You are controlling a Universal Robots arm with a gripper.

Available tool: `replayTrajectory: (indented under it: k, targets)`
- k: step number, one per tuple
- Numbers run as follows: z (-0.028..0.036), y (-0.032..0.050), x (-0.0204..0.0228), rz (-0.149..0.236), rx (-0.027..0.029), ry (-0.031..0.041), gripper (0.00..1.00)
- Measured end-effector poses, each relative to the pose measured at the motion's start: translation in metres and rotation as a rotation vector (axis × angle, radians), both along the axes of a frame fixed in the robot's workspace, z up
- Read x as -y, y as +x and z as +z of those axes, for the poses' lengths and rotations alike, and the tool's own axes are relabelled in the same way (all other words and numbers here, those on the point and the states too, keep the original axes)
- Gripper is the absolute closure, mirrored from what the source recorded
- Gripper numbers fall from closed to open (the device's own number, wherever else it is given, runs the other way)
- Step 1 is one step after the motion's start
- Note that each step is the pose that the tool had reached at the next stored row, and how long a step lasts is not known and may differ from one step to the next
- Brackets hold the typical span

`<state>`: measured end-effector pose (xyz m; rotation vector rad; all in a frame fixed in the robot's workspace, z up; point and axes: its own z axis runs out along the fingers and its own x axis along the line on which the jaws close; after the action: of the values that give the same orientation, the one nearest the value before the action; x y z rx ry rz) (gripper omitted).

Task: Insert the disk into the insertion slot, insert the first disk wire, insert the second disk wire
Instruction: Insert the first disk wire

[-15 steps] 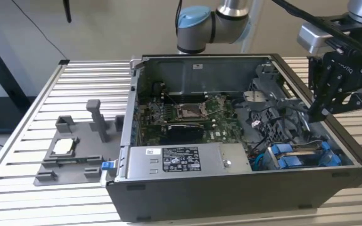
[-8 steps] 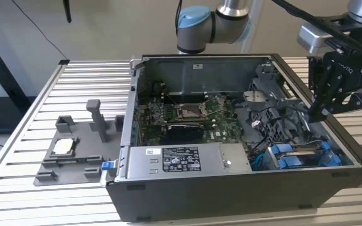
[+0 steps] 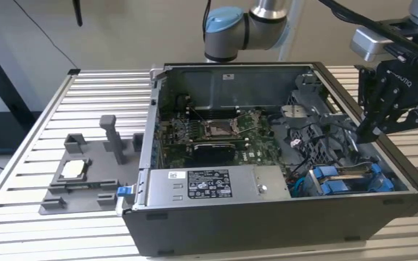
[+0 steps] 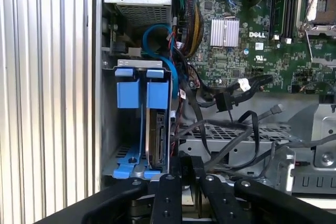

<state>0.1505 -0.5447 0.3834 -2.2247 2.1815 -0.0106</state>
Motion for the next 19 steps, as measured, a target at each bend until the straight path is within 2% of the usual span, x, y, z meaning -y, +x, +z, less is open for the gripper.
replayTrajectory:
  k: [4, 5, 9, 11, 13, 15, 19]
  targets:
    - [-0.0032, 0.0047, 0.0006, -0.001, -0.0135, -0.0001, 0.81]
    - [-0.0037, 0.0053, 0.0007, -0.001, -0.0188, -0.0001, 0.81]
    - [-0.0049, 0.007, 0.0016, -0.004, -0.0517, -0.0015, 0.81]
    - [-0.0057, 0.0085, 0.002, -0.005, -0.0649, -0.0019, 0.81]
    - [-0.0069, 0.0105, 0.0025, -0.005, -0.0755, -0.002, 0.81]
    - [-0.009, 0.0129, 0.0031, -0.005, -0.0811, -0.0018, 0.81]
    - [-0.0157, 0.0156, 0.0055, -0.005, -0.0843, -0.0018, 0.81]
